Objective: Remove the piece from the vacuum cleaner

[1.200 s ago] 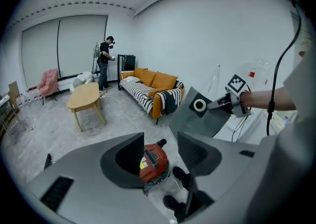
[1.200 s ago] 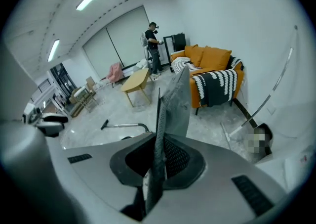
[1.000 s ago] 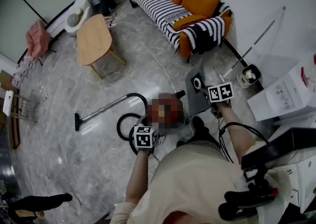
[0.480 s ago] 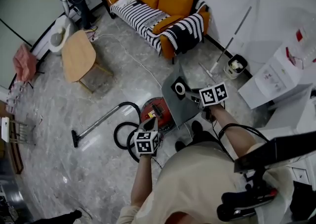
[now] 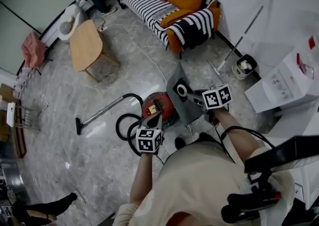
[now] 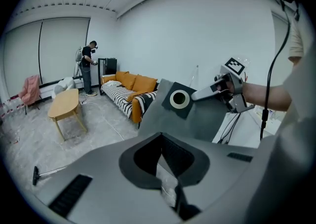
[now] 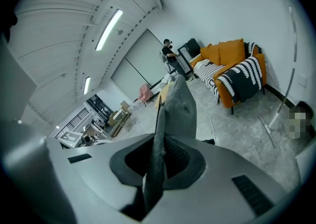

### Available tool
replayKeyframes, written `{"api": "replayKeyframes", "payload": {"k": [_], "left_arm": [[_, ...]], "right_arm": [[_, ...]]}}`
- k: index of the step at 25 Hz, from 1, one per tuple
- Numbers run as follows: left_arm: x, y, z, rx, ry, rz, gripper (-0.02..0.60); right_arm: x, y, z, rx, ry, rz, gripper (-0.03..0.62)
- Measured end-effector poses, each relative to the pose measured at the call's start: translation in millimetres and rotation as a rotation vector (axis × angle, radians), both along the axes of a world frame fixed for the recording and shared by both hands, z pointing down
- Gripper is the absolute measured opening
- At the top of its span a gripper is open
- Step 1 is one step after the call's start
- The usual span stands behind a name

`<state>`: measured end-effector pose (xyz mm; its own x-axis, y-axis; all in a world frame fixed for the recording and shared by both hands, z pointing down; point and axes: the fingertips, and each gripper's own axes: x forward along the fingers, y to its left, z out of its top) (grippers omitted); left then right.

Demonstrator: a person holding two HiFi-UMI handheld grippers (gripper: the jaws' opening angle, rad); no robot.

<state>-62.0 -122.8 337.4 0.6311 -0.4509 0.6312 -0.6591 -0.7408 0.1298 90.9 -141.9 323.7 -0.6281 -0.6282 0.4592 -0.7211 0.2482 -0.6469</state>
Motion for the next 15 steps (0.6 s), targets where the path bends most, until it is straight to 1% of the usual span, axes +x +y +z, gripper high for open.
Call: {"api": "replayKeyframes", "payload": {"k": [7,15], "left_arm": [[37,27,-5,-0.003,-0.022,-0.030,0.005],[58,58,-5,-0.018,-0.052,-0.103,0.005]], "right_arm": [[27,24,5,-0.018,-0.030,-0.073,0.025],[47,39,13,-0.023,-0.030,-0.166,0.025]]}}
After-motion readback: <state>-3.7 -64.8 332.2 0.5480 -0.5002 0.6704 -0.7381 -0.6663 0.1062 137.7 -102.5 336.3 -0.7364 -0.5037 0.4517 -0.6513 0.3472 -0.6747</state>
